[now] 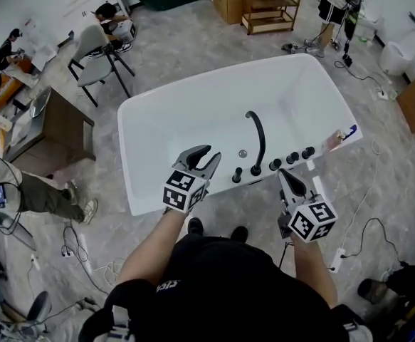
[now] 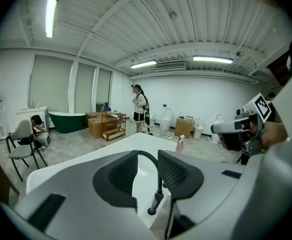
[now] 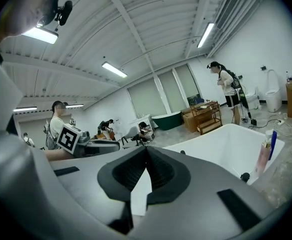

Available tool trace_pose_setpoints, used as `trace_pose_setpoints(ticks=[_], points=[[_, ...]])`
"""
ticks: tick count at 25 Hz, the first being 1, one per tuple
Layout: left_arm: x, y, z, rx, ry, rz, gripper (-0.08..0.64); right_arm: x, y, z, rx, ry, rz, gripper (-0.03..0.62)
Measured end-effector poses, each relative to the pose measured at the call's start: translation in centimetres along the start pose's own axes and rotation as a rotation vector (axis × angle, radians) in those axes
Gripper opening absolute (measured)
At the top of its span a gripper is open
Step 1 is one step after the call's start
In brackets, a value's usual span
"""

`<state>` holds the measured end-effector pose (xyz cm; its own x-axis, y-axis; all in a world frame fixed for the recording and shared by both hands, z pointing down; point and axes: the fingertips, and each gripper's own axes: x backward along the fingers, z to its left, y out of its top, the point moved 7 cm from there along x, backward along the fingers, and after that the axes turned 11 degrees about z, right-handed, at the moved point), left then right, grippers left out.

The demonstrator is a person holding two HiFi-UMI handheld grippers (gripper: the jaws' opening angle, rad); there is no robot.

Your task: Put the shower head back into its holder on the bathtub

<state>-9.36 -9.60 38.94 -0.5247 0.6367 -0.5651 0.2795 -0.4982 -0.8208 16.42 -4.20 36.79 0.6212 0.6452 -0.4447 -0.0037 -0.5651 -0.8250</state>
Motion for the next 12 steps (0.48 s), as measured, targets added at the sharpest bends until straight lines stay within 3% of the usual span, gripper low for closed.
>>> trace_pose_setpoints(ticks=[9,12], points=[[4.0,1.5,3.8,-0.001,-0.019,-0.066,0.103,-0.9,3.2,3.0,-0.074,-0.013,-0.147,0.014],[4.9,1.7,4.4,-0.01,-0.024,-0.087,0.091,-1.0,3.8,4.1,-0.018,-0.03,-0.153,0.014]])
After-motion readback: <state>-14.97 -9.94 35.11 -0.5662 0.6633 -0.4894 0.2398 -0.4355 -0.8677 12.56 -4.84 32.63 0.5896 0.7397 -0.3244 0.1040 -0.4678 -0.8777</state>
